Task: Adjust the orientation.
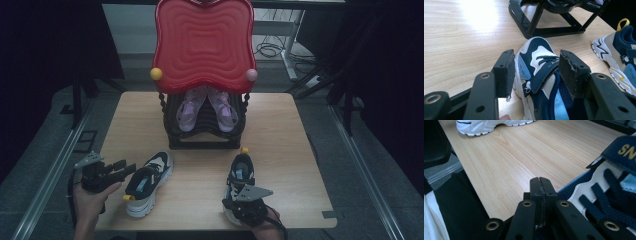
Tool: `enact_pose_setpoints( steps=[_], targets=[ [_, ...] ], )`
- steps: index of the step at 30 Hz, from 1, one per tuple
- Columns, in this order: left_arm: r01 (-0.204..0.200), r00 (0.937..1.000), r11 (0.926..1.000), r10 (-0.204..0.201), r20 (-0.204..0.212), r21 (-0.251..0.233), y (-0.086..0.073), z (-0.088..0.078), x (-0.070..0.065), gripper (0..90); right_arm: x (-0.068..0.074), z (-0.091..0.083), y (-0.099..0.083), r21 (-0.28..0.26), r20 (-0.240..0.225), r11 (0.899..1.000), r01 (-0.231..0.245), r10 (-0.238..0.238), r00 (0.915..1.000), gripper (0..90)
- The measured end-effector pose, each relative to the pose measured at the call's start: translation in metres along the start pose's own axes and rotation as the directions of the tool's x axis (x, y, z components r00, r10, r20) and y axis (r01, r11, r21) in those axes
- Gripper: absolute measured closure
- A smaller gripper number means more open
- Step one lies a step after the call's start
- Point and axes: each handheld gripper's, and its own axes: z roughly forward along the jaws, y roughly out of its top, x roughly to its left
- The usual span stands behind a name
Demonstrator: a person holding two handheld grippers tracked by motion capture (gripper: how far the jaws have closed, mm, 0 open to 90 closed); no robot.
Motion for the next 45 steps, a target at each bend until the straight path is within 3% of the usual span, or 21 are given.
enact_pose_setpoints(
  steps=[21,28,45],
  targets=[
    [-0.002,1.0,1.0,0.002,-0.002,0.006,-0.001,0.002,0.0,47.5,-0.005,-0.012,-0.007,-0.01,0.006,1.0,-0.023,0.023,0.9997,89.5],
    [-0.008,1.0,0.9999,0.008,0.002,0.01,0.0,0.003,-0.002,47.5,0.002,-0.004,-0.007,0.013,-0.002,1.0,0.006,-0.006,1.0,89.5],
    [-0.006,1.0,0.9999,0.006,0.002,0.01,-0.001,0.003,-0.001,47.5,-0.013,-0.022,-0.018,0.002,0.021,0.999,-0.036,0.036,0.9991,89.5]
  ],
)
